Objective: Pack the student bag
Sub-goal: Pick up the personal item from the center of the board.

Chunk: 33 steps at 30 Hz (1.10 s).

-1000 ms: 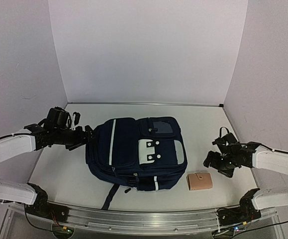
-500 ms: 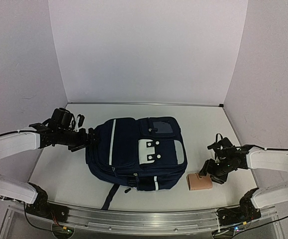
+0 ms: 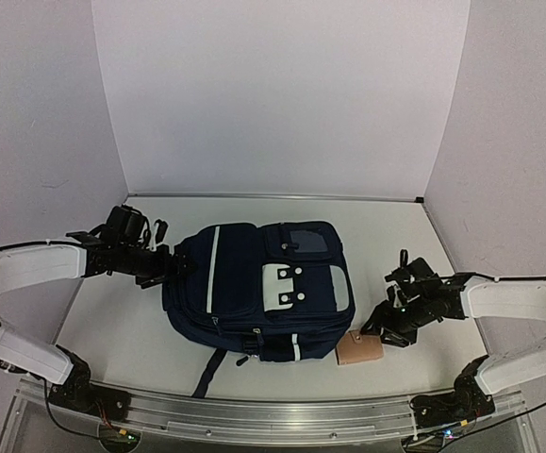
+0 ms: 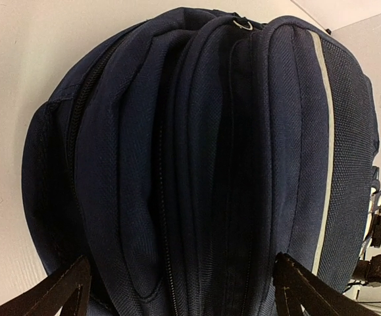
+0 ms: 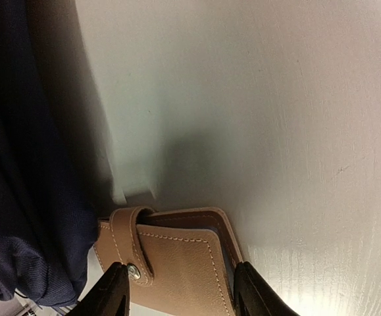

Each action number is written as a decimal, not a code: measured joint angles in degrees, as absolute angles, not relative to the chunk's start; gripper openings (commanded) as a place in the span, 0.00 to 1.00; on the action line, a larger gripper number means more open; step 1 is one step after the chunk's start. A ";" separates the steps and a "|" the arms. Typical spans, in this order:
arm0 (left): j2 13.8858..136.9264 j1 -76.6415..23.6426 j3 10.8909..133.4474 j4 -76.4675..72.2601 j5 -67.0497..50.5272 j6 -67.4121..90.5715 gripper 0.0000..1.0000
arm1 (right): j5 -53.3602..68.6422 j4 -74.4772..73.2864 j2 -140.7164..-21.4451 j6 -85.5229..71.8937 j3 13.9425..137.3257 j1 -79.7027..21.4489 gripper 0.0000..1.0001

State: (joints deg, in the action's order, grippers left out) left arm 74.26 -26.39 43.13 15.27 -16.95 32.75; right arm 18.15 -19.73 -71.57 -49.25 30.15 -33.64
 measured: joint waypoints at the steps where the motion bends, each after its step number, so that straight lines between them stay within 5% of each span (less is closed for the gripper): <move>1: 74.38 -26.39 43.14 15.15 -16.98 32.74 0.96 | 18.47 -19.70 -71.73 -49.19 29.95 -33.76 0.52; 18: 75.53 -26.39 44.21 14.72 -17.89 31.90 0.97 | 19.13 -21.37 -68.92 -51.80 28.49 -39.38 0.02; 33: 74.50 -26.21 44.25 14.73 -20.63 31.21 0.97 | 1.86 -43.41 -52.34 -56.37 42.43 -39.88 0.00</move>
